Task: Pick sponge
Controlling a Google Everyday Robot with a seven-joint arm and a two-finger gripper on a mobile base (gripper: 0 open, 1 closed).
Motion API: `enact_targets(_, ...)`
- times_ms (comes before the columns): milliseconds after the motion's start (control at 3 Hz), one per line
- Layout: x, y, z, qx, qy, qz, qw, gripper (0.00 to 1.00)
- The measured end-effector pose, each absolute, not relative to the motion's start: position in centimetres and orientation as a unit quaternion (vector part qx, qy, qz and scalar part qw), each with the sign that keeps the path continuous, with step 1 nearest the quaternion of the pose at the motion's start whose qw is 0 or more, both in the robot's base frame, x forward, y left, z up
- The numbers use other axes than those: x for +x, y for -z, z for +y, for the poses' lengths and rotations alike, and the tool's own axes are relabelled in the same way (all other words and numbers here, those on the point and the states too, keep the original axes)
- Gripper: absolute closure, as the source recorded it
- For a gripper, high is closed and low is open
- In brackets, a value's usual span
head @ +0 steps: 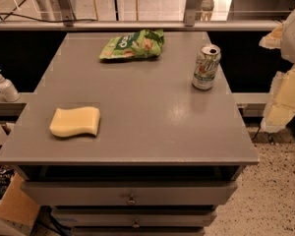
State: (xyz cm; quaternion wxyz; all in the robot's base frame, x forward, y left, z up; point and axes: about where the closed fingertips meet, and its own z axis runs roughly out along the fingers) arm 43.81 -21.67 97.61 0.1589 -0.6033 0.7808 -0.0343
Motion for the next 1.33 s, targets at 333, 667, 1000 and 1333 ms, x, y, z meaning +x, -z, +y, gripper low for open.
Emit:
enact_targets(333, 43.8, -97.6, -21.7, -0.603, 0.034, 0.781, 0.159, 0.00)
enact_targets(667, 43.8, -97.8, -20.0, -0.600, 0.000, 0.780, 0.175, 0.00)
enact_targets(1000, 44.0, -98.2, -16.4, -0.594, -0.057, 0.776, 0.207, 0.00)
enact_targets(1333, 44.4, -98.6, -11.5, -0.586, -0.123, 0.763, 0.244, 0.00)
